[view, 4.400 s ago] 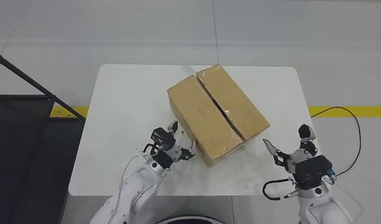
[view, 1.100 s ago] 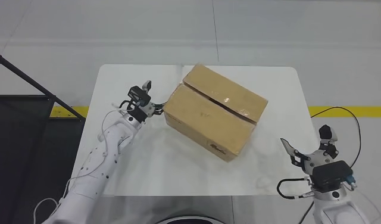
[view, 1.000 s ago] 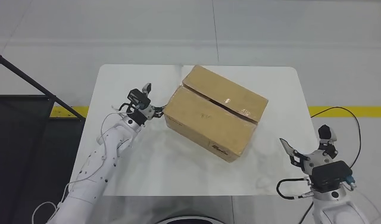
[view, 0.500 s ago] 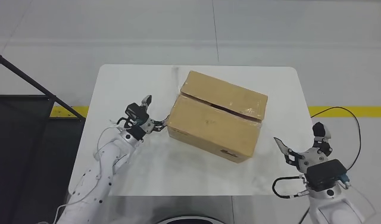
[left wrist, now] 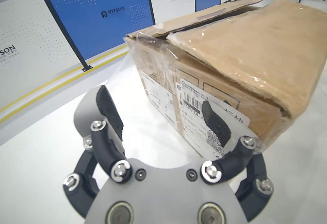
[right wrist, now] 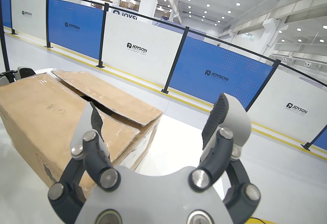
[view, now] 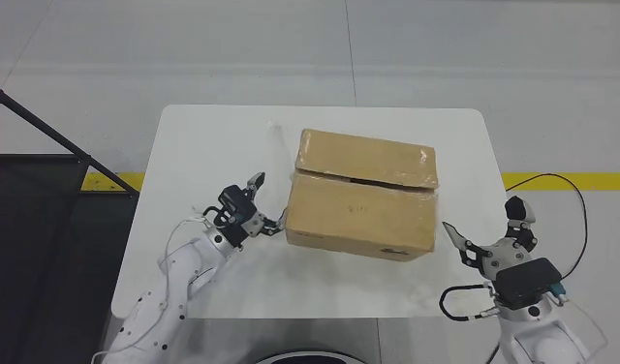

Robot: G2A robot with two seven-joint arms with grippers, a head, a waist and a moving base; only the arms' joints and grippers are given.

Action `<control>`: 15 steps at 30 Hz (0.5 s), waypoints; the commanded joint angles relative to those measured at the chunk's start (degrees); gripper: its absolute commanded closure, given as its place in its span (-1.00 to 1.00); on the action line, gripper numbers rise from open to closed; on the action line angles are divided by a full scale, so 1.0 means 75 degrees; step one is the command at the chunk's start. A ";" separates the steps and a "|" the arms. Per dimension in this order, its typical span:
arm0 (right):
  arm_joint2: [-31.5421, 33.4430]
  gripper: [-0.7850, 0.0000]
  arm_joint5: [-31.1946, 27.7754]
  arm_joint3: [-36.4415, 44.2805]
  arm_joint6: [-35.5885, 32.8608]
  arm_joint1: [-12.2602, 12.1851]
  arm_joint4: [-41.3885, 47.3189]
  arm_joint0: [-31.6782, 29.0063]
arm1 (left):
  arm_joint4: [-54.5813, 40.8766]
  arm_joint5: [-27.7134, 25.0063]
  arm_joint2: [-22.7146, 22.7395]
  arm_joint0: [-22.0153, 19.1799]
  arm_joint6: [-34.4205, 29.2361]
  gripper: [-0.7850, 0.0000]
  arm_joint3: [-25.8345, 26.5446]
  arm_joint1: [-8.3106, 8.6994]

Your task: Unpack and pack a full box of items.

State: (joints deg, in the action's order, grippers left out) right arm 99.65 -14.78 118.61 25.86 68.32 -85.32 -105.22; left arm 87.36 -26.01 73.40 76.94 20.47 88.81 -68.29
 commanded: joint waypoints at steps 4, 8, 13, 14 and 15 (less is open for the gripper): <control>-0.0015 -1.00 0.0011 -0.0041 0.0028 0.0007 0.0045 0.0022 | 0.0149 -0.0114 -0.0040 0.0161 -0.0078 -1.00 0.0179 0.0029; -0.0013 -1.00 0.0006 -0.0086 0.0033 0.0010 0.0068 0.0040 | 0.0292 0.0112 0.0085 0.0298 -0.0192 -1.00 0.0269 0.0059; -0.0010 -1.00 -0.0025 -0.0177 0.0012 0.0011 0.0101 0.0098 | 0.0186 0.0899 0.0498 0.0285 -0.0702 -1.00 0.0146 0.0075; -0.0009 -1.00 -0.0032 -0.0189 0.0002 0.0012 0.0114 0.0106 | 0.0215 0.1001 0.0546 0.0233 -0.0807 -1.00 0.0074 0.0077; 0.0001 -1.00 -0.0034 -0.0195 -0.0006 0.0012 0.0132 0.0114 | 0.0345 0.1186 0.0598 0.0138 -0.0930 -1.00 -0.0022 0.0080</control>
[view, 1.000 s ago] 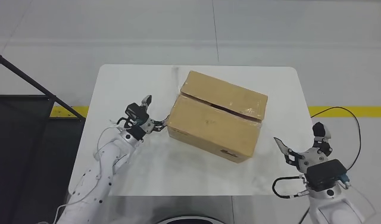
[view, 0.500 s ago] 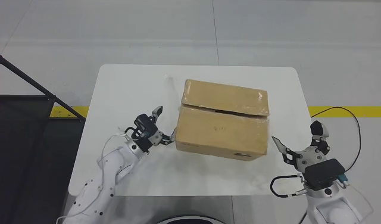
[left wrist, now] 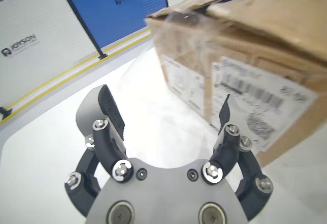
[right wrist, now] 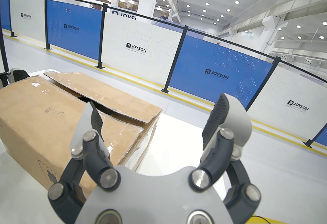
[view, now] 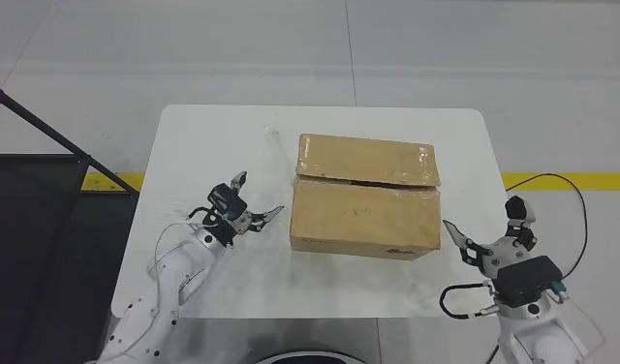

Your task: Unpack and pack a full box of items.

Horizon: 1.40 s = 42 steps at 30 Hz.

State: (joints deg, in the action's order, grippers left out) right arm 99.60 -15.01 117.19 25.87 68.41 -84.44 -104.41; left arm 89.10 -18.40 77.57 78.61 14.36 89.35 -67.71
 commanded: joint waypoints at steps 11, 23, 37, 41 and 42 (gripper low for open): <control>0.0364 -1.00 0.0080 -0.0045 0.0024 0.0006 0.0174 -0.0207 | 0.1178 0.1231 -0.0965 -0.1956 -0.0084 -1.00 -0.2049 -0.0243; 0.0736 -1.00 0.0171 -0.0061 -0.0010 0.0028 0.0330 -0.0550 | 0.1118 0.2525 -0.2026 -0.3434 0.0943 -1.00 -0.3779 -0.0713; 0.0410 -1.00 -0.0451 0.0063 -0.0390 -0.0018 0.0049 0.0280 | 0.1456 0.3238 -0.0683 -0.2203 0.1321 -1.00 -0.2743 -0.0381; 0.0225 -1.00 -0.0575 0.0098 -0.0405 -0.0025 0.0010 0.0557 | 0.1831 0.3259 -0.0198 -0.1513 0.1128 -1.00 -0.2033 -0.0236; 0.0177 -1.00 -0.0600 0.0100 -0.0419 -0.0026 -0.0006 0.0612 | 0.1899 0.3263 -0.0092 -0.1344 0.1079 -1.00 -0.1853 -0.0208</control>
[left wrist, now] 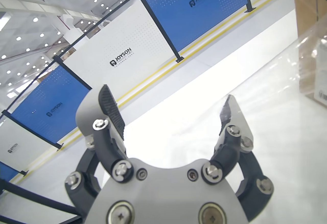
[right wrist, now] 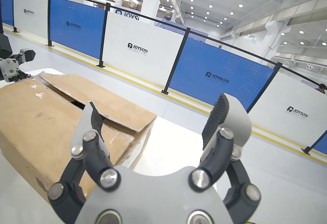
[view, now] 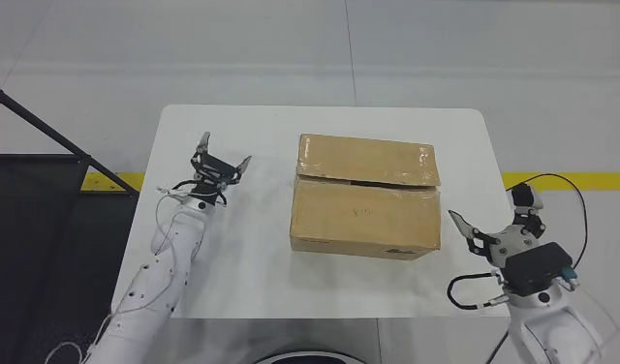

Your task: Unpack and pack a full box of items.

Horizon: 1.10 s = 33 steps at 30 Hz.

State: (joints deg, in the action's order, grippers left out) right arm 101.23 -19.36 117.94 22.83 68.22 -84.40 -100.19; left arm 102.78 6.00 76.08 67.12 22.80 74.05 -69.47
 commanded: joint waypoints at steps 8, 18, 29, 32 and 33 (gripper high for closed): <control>-0.0371 -1.00 -0.0178 -0.0009 -0.0029 -0.0011 -0.0177 0.0347 | 0.0195 0.0235 0.0733 0.1656 -0.0500 -1.00 0.1479 0.0141; -0.0605 -1.00 -0.0283 -0.0035 0.0002 -0.0025 -0.0307 0.0514 | 0.0285 0.0832 0.1300 0.2858 -0.0842 -1.00 0.2231 0.0175; -0.0705 -1.00 -0.0244 -0.0069 0.0085 -0.0036 -0.0344 0.0507 | -0.0173 0.1280 0.2115 0.3304 -0.0983 -1.00 0.2371 0.0175; -0.0686 -1.00 -0.0230 -0.0061 0.0093 -0.0040 -0.0342 0.0467 | -0.0296 0.1370 0.2288 0.3329 -0.1007 -1.00 0.2324 0.0168; -0.0682 -1.00 -0.0215 -0.0049 0.0093 -0.0041 -0.0344 0.0457 | -0.0351 0.1406 0.2339 0.3332 -0.1013 -1.00 0.2308 0.0164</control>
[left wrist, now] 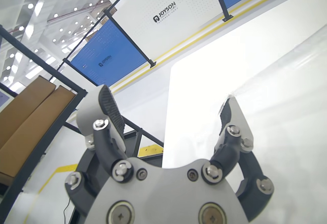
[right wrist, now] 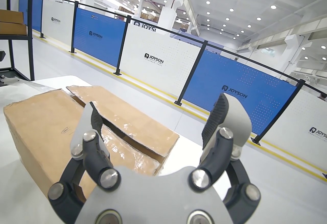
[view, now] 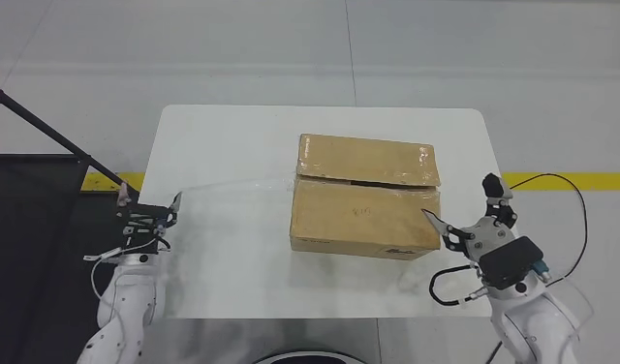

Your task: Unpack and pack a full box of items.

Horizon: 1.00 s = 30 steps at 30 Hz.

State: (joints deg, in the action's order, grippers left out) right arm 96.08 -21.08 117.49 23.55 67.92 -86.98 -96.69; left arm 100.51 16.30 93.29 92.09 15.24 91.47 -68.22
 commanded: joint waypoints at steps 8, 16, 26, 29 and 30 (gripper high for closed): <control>-0.0025 -1.00 0.0021 0.0070 -0.0044 -0.0010 -0.0017 -0.0032 | 0.0415 0.0311 0.0079 0.0359 0.0128 -1.00 -0.0025 -0.0035; -0.0253 -1.00 -0.0026 0.0085 -0.0181 -0.0016 -0.0099 0.0164 | 0.0401 0.0328 -0.0314 0.0874 0.0311 -1.00 0.0080 -0.0128; -0.0391 -1.00 -0.0053 0.0010 -0.0237 -0.0028 -0.0116 0.0359 | 0.0254 0.0472 -0.0308 0.0968 0.0420 -1.00 0.0459 -0.0195; -0.0374 -1.00 -0.0042 0.0043 -0.0220 -0.0033 -0.0123 0.0310 | 0.0191 0.0100 -0.0336 0.0953 0.0475 -1.00 0.0576 -0.0196; -0.0356 -1.00 -0.0025 0.0050 -0.0209 -0.0035 -0.0123 0.0291 | 0.0166 -0.0135 -0.0379 0.0924 0.0539 -1.00 0.0592 -0.0192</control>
State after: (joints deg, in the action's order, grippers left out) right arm 93.30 -21.36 117.82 21.91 67.67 -87.91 -94.38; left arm 101.95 17.05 90.74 99.21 18.89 95.82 -69.68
